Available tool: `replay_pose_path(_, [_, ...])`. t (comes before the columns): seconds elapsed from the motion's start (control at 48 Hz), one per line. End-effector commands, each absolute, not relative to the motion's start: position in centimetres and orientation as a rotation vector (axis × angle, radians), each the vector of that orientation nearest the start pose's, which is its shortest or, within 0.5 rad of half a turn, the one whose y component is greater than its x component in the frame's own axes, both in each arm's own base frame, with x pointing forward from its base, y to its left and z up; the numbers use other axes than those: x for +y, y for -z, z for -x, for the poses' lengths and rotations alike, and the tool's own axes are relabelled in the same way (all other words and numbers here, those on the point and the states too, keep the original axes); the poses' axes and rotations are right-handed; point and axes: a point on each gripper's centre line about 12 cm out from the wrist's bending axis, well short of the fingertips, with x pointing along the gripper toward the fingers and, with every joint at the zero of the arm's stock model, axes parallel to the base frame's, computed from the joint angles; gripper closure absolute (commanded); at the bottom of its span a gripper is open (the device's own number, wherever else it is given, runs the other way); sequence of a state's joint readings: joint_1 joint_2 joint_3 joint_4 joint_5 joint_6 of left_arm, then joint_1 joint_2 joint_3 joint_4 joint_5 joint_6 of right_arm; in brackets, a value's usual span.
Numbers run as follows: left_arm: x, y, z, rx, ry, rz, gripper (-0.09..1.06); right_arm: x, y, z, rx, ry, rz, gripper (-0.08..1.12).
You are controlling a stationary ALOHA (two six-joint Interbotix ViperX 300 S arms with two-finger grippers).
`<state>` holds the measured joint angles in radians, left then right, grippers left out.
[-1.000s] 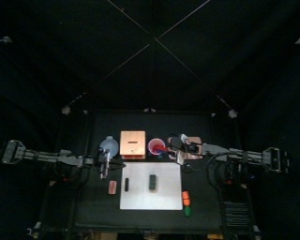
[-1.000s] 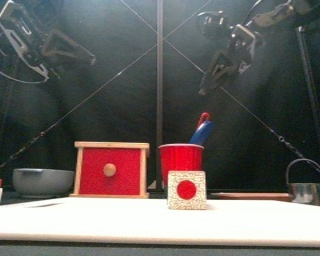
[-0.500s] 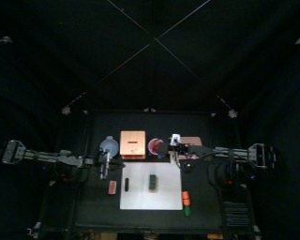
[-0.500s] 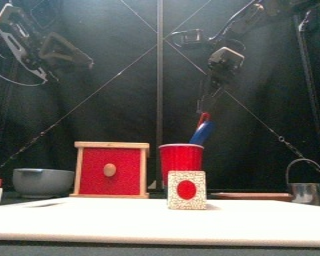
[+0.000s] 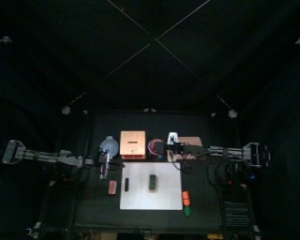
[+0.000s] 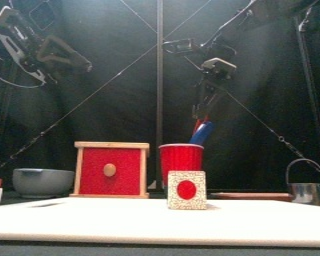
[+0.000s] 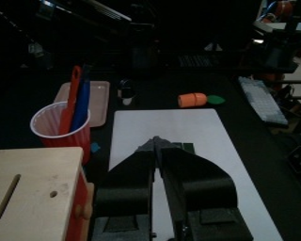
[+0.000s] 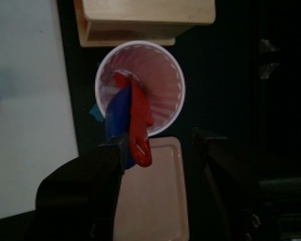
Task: Cut the sushi into 4 pieces with the knife
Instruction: Pick up the knife at its handle with right hand
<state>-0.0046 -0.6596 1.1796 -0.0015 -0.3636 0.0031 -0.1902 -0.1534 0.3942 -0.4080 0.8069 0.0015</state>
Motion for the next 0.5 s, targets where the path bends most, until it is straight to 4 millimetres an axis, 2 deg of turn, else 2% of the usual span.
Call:
replay_pose_path(0.021, [0.0, -23.7, -24.2, 0.140, 0.002, -0.002, 0.48, -10.6, -28.0, -35.6, 1.047, 0.307, 0.318, 0.15])
replay_pose_path(0.5, [0.0, -23.2, -24.0, 0.153, 0.001, 0.000, 0.48, -11.6, -26.2, -37.0, 1.178, 0.282, 0.369, 0.15])
